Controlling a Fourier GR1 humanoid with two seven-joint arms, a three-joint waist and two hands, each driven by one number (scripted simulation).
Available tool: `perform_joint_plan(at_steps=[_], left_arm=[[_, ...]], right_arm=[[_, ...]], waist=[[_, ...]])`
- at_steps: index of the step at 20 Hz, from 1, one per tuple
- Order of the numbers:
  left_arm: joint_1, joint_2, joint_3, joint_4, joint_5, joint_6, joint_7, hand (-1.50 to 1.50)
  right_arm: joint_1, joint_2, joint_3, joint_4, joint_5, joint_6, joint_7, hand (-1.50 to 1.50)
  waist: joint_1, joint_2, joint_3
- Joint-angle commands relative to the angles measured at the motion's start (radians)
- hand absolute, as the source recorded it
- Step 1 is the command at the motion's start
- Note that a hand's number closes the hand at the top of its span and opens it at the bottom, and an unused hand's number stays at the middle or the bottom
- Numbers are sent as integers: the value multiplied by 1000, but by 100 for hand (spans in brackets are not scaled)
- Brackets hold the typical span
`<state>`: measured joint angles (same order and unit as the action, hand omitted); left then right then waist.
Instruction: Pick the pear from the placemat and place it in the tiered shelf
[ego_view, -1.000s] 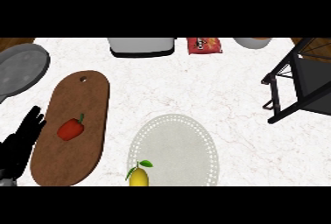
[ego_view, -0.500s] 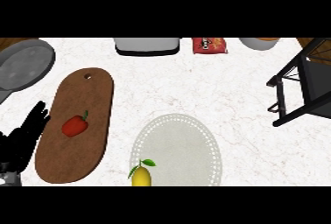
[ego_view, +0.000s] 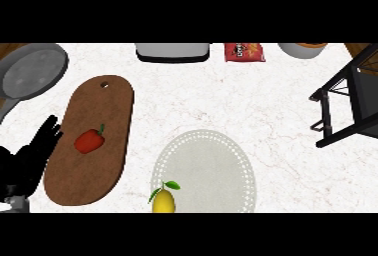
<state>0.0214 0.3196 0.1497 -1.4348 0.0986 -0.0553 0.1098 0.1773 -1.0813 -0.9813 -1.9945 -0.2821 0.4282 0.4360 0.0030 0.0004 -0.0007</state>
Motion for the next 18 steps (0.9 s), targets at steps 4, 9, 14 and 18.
perform_joint_plan(at_steps=[4,9,14,18], left_arm=[[6,1,33,18,5,-27,-23,0],[-42,-21,9,4,-22,-4,14,0],[-7,-47,-4,-37,-36,3,14,0],[-11,-16,32,-4,-10,-37,11,0]], right_arm=[[-120,-32,138,110,163,-52,-23,150],[-193,-66,290,248,301,-129,-110,150],[-342,-102,445,409,357,-192,-129,150],[-415,-22,514,520,400,-252,-199,150]], waist=[[7,1,1],[13,4,1],[22,4,1],[20,3,1]])
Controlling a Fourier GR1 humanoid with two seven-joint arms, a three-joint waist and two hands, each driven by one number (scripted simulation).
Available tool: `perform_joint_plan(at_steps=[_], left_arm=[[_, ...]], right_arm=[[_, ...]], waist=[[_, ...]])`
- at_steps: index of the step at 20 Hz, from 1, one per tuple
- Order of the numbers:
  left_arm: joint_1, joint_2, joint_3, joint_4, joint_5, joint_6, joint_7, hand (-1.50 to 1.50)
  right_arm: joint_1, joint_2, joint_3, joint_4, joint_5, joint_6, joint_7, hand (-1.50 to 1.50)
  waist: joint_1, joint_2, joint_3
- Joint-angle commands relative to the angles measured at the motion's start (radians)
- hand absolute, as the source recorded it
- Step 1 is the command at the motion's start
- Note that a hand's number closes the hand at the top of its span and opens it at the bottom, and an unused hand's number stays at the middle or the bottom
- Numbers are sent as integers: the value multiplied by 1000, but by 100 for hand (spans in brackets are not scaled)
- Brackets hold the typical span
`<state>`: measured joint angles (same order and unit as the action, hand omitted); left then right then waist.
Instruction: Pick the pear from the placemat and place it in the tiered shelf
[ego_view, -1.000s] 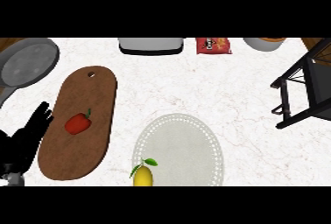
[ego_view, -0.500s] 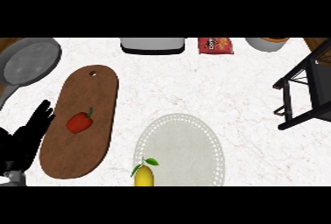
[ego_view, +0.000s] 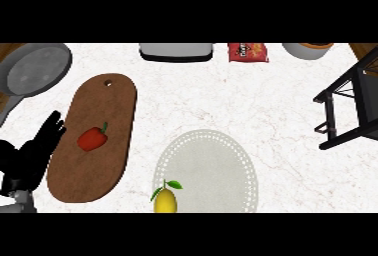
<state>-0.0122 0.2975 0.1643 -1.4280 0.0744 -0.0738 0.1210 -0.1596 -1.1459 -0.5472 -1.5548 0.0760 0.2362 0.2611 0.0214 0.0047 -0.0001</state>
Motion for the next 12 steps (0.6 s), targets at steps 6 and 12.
perform_joint_plan(at_steps=[6,12], left_arm=[[-8,-24,10,36,-12,0,-26,0],[-28,2,23,64,-10,-37,-33,0]], right_arm=[[-232,-25,142,415,108,0,-190,150],[-300,32,213,557,217,-80,-222,-150]], waist=[[2,1,0],[-3,1,0]])
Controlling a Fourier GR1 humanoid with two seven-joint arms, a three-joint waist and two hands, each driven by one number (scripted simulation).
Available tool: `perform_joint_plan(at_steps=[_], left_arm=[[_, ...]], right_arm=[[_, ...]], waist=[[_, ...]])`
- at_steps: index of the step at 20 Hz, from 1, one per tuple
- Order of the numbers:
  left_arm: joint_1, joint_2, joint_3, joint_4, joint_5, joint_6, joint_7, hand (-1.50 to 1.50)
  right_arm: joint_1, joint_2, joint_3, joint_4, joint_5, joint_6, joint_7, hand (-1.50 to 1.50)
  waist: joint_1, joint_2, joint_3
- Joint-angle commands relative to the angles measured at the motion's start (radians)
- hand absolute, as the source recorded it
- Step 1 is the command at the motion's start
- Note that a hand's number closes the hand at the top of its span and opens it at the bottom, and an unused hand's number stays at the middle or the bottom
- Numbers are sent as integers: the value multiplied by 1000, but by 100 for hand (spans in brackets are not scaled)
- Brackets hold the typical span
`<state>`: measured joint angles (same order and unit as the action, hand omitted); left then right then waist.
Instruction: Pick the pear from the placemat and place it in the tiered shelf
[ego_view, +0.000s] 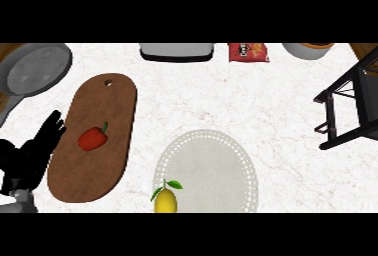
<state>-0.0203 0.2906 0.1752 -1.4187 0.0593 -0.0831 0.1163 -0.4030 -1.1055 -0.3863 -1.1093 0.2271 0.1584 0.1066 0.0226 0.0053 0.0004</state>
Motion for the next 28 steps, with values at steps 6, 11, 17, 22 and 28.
perform_joint_plan(at_steps=[6,11,17,22,28], left_arm=[[28,-37,-15,-39,-20,10,2,0],[-13,2,22,39,-12,-22,-31,0],[20,-15,13,-4,-18,-13,-8,0],[6,-21,26,31,-28,2,-35,0],[69,7,57,-48,9,-31,1,0]], right_arm=[[-180,43,56,239,85,-34,-176,-150],[-216,11,-38,284,-21,71,-153,-150],[-286,29,-103,335,-140,168,-55,-150],[-230,-41,-248,334,-278,257,-34,-150],[-148,-251,-418,488,-376,407,-52,-150]], waist=[[0,-2,0],[-12,-3,0],[-10,-5,0],[-35,-9,-1],[-35,-9,0]])
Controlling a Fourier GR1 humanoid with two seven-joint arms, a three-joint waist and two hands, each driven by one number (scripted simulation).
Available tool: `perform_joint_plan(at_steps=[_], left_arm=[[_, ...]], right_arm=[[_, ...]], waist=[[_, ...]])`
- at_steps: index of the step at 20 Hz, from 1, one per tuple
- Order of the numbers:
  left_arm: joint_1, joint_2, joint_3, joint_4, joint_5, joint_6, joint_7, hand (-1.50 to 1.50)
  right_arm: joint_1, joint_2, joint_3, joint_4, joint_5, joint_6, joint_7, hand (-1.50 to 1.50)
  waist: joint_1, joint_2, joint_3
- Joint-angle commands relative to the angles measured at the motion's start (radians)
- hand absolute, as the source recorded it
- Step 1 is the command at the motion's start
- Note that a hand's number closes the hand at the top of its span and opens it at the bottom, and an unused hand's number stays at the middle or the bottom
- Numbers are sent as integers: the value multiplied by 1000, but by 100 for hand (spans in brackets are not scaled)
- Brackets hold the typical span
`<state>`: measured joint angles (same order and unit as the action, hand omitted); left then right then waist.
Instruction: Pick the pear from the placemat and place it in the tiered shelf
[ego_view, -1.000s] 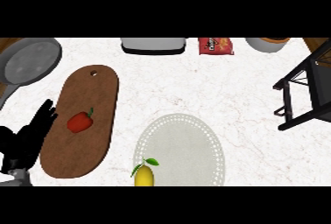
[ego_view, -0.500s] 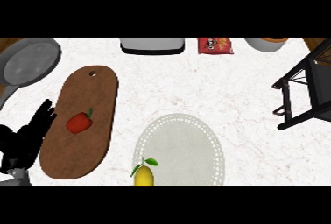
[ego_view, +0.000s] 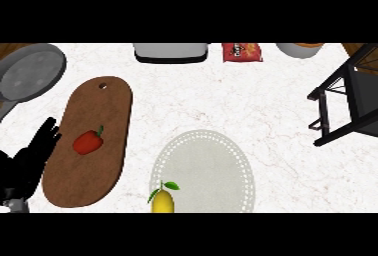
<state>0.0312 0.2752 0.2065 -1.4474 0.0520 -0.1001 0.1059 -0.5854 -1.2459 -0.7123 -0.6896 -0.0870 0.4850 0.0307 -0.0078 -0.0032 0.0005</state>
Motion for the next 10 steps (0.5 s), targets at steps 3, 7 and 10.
perform_joint_plan(at_steps=[3,7,10], left_arm=[[11,15,34,39,13,-15,-40,0],[36,-12,10,-26,-11,25,11,0],[20,-13,30,-11,10,27,13,0]], right_arm=[[122,-196,-173,196,-62,122,-58,-150],[252,-321,-225,331,-26,212,-121,-150],[317,-380,-248,398,-18,312,-165,-150]], waist=[[-16,1,2],[-42,-5,6],[-70,-8,8]])
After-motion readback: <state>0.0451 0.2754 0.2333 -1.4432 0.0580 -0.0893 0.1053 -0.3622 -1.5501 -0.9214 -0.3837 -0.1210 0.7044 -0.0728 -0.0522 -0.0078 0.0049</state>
